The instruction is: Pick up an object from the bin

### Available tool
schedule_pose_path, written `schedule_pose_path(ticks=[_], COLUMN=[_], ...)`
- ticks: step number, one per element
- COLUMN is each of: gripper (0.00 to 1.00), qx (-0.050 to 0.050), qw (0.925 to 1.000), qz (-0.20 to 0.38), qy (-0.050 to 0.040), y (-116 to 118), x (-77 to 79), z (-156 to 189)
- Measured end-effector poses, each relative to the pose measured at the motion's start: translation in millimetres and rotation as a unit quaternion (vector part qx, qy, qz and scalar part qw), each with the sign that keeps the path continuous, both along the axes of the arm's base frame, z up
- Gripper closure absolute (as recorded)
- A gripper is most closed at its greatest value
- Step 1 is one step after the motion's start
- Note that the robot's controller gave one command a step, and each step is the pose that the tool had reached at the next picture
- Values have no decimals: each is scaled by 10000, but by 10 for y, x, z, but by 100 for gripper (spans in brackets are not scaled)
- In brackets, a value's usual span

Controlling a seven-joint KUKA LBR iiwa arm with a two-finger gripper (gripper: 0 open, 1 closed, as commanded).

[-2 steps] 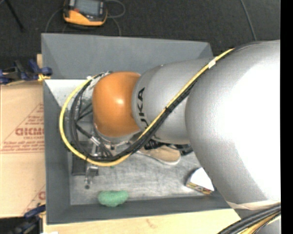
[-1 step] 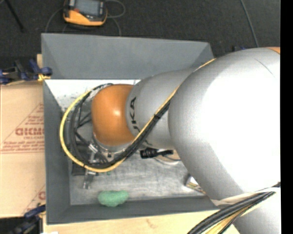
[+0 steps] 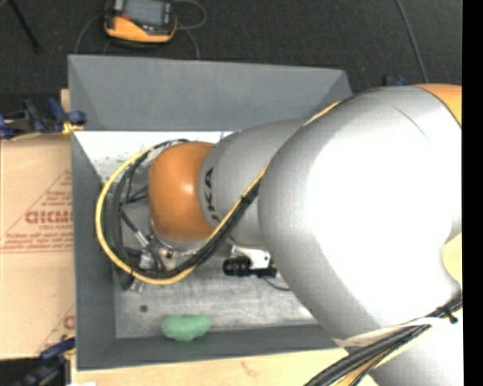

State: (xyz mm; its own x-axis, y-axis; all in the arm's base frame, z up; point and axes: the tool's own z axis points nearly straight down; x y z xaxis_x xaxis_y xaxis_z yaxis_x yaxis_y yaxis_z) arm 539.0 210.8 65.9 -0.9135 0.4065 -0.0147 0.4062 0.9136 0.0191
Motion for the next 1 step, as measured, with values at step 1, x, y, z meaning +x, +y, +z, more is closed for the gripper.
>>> schedule_pose_path(ticks=[1], gripper=[100], qx=[-2], qw=[9999], qz=[-140], qy=[6], y=[-4], x=[-12], z=[12])
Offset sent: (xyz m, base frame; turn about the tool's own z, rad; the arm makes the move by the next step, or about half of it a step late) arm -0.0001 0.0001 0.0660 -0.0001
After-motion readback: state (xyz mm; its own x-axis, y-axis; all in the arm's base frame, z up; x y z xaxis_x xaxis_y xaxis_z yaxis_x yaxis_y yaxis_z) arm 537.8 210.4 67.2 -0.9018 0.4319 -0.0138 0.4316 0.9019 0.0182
